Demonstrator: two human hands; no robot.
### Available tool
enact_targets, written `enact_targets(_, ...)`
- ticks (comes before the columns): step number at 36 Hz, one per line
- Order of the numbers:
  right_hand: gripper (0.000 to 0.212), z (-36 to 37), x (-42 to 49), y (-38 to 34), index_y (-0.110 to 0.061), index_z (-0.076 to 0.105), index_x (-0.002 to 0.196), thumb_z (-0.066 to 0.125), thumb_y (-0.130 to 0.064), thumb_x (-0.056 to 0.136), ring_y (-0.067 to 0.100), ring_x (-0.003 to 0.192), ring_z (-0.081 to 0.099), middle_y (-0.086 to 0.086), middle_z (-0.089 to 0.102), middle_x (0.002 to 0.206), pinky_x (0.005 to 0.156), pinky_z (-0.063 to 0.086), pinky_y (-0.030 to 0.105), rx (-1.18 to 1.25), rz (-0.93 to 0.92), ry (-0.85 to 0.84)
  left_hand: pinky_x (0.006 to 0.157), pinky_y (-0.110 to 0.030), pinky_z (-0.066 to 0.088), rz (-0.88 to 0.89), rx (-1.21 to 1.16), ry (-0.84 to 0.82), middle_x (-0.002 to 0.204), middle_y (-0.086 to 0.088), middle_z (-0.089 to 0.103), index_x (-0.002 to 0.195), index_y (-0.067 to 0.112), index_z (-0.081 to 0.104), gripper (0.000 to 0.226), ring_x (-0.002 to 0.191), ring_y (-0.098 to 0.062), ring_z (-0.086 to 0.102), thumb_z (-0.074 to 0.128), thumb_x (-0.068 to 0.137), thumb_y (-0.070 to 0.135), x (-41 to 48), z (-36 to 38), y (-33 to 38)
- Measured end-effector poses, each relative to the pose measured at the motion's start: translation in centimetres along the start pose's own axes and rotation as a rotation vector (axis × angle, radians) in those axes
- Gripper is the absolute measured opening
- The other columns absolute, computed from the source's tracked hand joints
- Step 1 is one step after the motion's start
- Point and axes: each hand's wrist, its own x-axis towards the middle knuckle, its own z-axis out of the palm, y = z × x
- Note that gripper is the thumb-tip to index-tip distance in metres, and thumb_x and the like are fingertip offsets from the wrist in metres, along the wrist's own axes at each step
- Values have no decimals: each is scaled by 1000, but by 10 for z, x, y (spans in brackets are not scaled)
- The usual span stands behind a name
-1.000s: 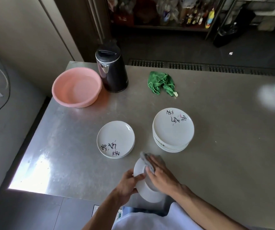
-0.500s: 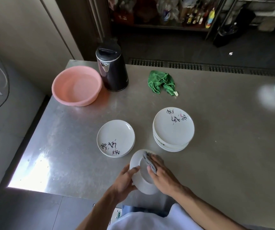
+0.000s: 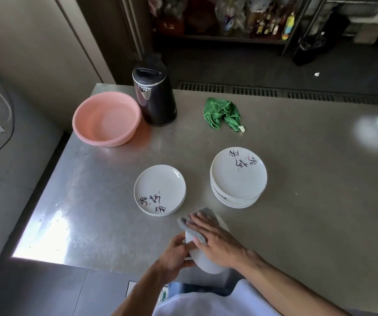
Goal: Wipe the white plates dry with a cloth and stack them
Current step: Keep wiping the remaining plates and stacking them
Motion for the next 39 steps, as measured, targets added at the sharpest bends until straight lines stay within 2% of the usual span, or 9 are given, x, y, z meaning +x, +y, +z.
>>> enact_targets(4, 53, -4, -1, 7, -20, 28, 157, 34, -34, 107, 12, 153, 11, -2, 22, 165, 125, 9, 35, -36, 0, 25, 80, -41, 60, -20, -28, 2, 115, -19, 73, 122, 10, 68, 49, 95, -30, 72, 77, 77, 25, -1, -2, -4)
enact_targets(9, 53, -15, 4, 22, -20, 26, 158, 32, -37, 107, 19, 145, 32, 3, 33, 160, 118, 26, 30, 206, 593, 80, 74, -44, 60, -2, -154, 46, 113, -19, 72, 117, 12, 71, 50, 94, -33, 72, 79, 68, 15, -2, -10, -10)
enact_targets(11, 53, -16, 1, 22, -15, 30, 155, 32, -38, 107, 21, 144, 35, 6, 36, 158, 118, 27, 31, 243, 653, 67, 77, -52, 61, -3, -176, 83, 123, -23, 68, 126, 14, 63, 61, 105, -40, 69, 78, 67, 15, 0, -12, -9)
enact_targets(14, 51, -9, -3, 10, -18, 29, 156, 35, -32, 108, 14, 148, 25, 1, 32, 160, 123, 16, 31, 205, 456, 84, 90, -62, 57, -12, -165, 102, 126, -26, 66, 130, 11, 58, 62, 105, -39, 69, 75, 71, 24, 1, -11, -2)
enact_targets(18, 50, 4, 1, -13, -32, 23, 155, 39, -31, 107, -12, 146, 6, -28, 15, 155, 119, 1, 11, 260, 189, 35, 87, -50, 61, 1, -120, 46, 120, -16, 73, 129, 17, 64, 47, 105, -30, 71, 67, 86, 35, -1, -6, 6)
enact_targets(26, 41, 4, 9, 0, -33, 47, 146, 37, -25, 108, -3, 143, 26, -24, 37, 149, 121, 14, 23, 293, 269, 153, 94, -51, 53, -16, -62, 21, 126, -25, 67, 131, 7, 61, 53, 100, -31, 69, 79, 85, 26, -7, -9, -3)
enact_targets(29, 42, -2, 11, 6, -23, 45, 148, 40, -23, 107, 19, 139, 39, -2, 47, 150, 116, 26, 25, 281, 501, 245, 89, -51, 57, -24, -67, 8, 122, -21, 70, 130, 10, 62, 58, 98, -31, 70, 80, 77, 23, -9, -9, -5)
enact_targets(34, 50, 3, 1, -4, -20, 30, 156, 39, -28, 107, 8, 151, 12, -6, 25, 162, 124, 9, 29, 88, 93, 116, 85, -45, 57, -12, -71, -11, 123, -20, 69, 128, 12, 64, 53, 99, -32, 69, 79, 78, 21, -12, -7, -3)
enact_targets(39, 53, -2, -6, 5, -33, 14, 156, 36, -31, 108, -9, 148, -1, -23, 10, 160, 123, 4, 20, 221, 212, 97, 85, -46, 56, -11, -73, -25, 117, -17, 71, 124, 16, 68, 47, 98, -32, 69, 78, 78, 20, -16, -9, 0)
